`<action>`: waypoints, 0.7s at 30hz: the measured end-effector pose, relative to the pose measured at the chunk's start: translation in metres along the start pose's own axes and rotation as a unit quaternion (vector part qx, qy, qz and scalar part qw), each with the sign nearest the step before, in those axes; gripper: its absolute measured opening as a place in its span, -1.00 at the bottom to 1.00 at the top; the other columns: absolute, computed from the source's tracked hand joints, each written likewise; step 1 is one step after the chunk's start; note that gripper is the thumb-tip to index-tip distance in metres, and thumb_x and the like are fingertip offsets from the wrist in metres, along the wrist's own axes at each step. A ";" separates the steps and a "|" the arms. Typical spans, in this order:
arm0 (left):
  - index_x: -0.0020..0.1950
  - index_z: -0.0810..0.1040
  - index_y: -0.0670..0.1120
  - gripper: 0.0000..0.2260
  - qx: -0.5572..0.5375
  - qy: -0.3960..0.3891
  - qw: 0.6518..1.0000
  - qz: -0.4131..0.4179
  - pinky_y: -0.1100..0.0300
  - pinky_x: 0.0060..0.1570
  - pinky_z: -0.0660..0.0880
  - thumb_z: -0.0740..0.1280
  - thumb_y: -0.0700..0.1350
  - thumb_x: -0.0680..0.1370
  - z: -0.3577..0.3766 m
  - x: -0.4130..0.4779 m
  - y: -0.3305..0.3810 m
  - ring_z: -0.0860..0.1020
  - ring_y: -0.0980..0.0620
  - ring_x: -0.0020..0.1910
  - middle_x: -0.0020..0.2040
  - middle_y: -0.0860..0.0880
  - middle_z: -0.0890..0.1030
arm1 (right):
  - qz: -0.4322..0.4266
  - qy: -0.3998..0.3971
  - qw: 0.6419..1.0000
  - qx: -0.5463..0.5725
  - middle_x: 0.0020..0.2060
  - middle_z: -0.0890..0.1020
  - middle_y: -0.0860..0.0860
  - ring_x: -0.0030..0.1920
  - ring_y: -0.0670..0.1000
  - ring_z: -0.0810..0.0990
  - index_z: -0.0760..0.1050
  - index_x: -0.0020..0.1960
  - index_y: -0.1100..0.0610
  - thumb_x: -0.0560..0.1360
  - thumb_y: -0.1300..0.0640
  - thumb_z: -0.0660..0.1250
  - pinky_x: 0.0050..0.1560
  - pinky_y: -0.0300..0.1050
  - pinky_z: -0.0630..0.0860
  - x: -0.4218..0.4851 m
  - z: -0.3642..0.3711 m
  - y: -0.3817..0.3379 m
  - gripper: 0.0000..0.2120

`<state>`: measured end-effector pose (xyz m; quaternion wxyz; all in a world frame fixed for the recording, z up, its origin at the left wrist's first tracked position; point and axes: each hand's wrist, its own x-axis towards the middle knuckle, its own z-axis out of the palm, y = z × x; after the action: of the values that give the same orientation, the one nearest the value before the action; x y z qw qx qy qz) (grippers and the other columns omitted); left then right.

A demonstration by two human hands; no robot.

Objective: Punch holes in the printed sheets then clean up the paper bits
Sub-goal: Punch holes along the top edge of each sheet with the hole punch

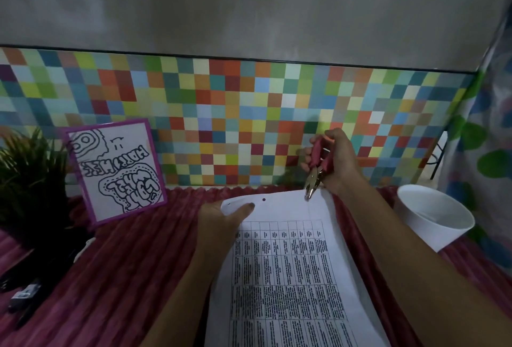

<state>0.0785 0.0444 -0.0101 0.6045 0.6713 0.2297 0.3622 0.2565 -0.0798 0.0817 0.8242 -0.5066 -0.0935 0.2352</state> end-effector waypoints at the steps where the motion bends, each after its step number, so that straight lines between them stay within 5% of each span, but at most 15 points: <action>1: -0.59 0.48 -0.16 -0.60 -0.002 0.006 1.000 -0.008 0.35 -0.58 0.30 0.52 -0.28 0.40 0.001 0.000 0.001 0.36 0.20 -0.65 -0.64 0.12 0.41 | -0.010 -0.001 0.999 -0.032 -0.38 0.50 0.12 -0.44 0.05 0.43 0.47 -0.10 0.20 0.51 0.02 0.19 -0.38 -0.12 0.42 -0.001 0.002 0.002 -0.76; 8: -0.31 0.60 -0.16 -0.85 0.002 0.006 0.998 -0.054 0.25 -0.46 0.47 0.53 -0.23 0.40 -0.002 -0.001 0.001 0.58 0.03 -0.47 -0.47 0.02 0.60 | -0.092 0.011 0.991 -0.096 -0.46 0.51 0.07 -0.51 0.03 0.38 0.52 -0.21 0.17 0.54 0.03 0.18 -0.46 -0.13 0.30 -0.014 0.019 0.003 -0.72; 10: -0.06 0.64 -0.14 -0.81 0.036 0.034 0.998 -0.031 0.19 -0.24 0.57 0.55 -0.18 0.39 -0.003 0.000 0.003 0.65 -0.02 -0.20 -0.20 -0.01 0.68 | -0.100 0.023 0.991 -0.085 -0.47 0.50 0.07 -0.52 0.02 0.38 0.53 -0.21 0.17 0.53 0.03 0.19 -0.47 -0.14 0.30 -0.016 0.022 0.002 -0.73; 12: 0.24 0.55 -0.11 -0.57 0.113 0.072 0.988 0.073 0.07 0.10 0.53 0.54 -0.13 0.41 -0.003 0.001 0.006 0.58 0.00 0.08 0.10 -0.04 0.62 | -0.107 0.024 0.991 -0.070 -0.45 0.50 0.08 -0.53 0.02 0.39 0.53 -0.23 0.17 0.53 0.04 0.20 -0.47 -0.14 0.31 -0.018 0.024 0.001 -0.73; 14: 0.29 0.50 -0.14 -0.60 0.224 0.072 0.934 0.270 -0.01 0.19 0.48 0.47 -0.10 0.49 0.003 0.004 0.013 0.54 0.03 0.12 0.14 -0.03 0.58 | -0.112 0.024 0.992 -0.059 -0.46 0.49 0.08 -0.53 0.02 0.39 0.53 -0.25 0.16 0.53 0.05 0.20 -0.47 -0.13 0.31 -0.019 0.025 0.000 -0.72; 17: 0.25 0.51 -0.03 -0.75 0.350 -0.039 0.856 0.378 -0.15 0.23 0.40 0.30 -0.01 0.60 0.029 0.005 0.036 0.53 0.04 0.08 0.08 0.06 0.59 | -0.120 0.029 0.991 -0.059 -0.47 0.48 0.09 -0.52 0.03 0.38 0.54 -0.32 0.14 0.53 0.05 0.20 -0.47 -0.12 0.32 -0.021 0.028 0.000 -0.69; 21: 0.23 0.48 0.09 -0.79 0.425 -0.214 0.836 0.274 0.00 0.37 0.23 0.17 0.08 0.65 0.054 0.015 0.055 0.53 0.06 0.17 0.16 0.10 0.61 | -0.138 0.030 0.988 -0.058 -0.48 0.47 0.12 -0.53 0.05 0.36 0.53 -0.35 0.16 0.52 0.07 0.21 -0.49 -0.12 0.31 -0.023 0.029 -0.002 -0.68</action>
<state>0.1222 0.0123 0.0466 0.1695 0.9584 0.0330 0.2272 0.2255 -0.0686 0.0985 0.8205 -0.5424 -0.1516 0.0979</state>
